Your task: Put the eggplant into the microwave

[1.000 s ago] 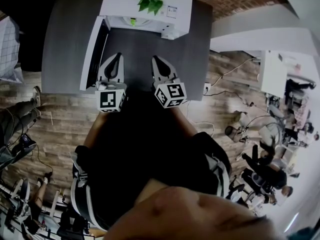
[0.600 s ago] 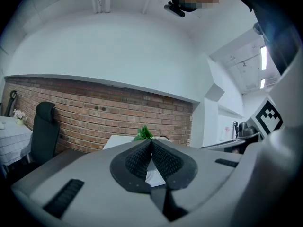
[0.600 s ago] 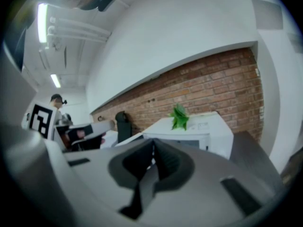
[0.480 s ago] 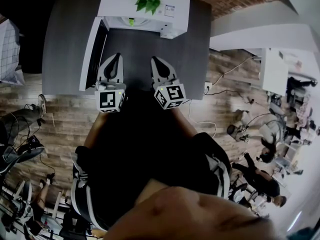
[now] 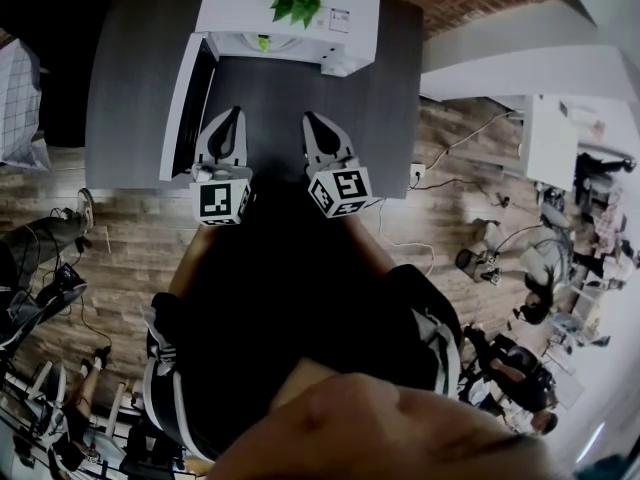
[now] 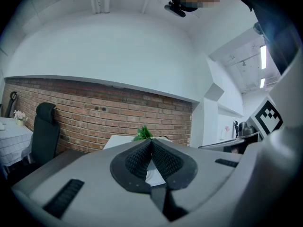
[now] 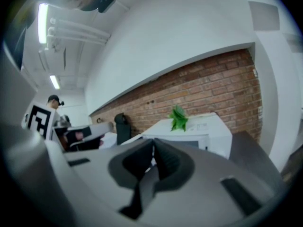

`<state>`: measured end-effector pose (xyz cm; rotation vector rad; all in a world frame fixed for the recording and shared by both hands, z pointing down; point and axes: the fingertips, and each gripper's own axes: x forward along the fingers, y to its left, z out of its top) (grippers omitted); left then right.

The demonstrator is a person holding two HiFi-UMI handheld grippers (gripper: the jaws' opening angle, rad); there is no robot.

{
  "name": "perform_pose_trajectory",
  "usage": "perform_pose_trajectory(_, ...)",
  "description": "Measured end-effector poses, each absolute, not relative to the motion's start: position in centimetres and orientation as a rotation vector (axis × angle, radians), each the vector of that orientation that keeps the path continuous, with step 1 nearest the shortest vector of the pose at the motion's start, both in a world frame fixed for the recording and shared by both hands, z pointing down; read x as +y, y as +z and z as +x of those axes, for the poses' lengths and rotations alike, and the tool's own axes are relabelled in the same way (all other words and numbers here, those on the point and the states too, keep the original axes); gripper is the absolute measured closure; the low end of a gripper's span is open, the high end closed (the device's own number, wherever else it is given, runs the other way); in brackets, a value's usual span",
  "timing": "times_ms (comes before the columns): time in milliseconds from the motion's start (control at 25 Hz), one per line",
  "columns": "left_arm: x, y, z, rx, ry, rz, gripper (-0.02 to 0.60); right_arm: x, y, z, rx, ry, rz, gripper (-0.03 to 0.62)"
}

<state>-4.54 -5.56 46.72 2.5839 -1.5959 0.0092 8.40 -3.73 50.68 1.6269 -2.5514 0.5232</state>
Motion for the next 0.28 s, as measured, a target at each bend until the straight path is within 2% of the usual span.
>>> perform_pose_trajectory(280,-5.21,47.15,-4.60,-1.585,0.015,2.573,0.546,-3.48,50.80,8.27,-2.544,0.515,1.627,0.562)
